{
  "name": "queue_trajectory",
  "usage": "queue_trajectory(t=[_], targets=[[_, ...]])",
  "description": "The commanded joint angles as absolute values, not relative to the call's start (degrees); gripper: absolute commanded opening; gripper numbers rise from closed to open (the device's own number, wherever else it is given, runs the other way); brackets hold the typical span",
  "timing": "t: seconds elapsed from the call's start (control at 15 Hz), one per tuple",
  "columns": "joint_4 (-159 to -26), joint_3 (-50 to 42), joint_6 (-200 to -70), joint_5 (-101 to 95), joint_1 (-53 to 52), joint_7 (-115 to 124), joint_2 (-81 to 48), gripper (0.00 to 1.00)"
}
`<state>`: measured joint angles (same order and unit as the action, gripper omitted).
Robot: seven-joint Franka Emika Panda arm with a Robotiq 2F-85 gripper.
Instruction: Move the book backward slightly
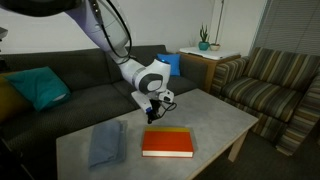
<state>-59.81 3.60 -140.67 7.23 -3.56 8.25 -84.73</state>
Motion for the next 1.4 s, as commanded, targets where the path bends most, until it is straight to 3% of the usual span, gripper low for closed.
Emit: queue_trajectory(t=[0.0, 1.33], targets=[[-59.93, 8.27, -143.52, 12.50, -0.26, 8.54, -84.70, 0.00], [-65.09, 9.35, -146.84, 26.43, 4.68, 17.48, -84.71, 0.01]])
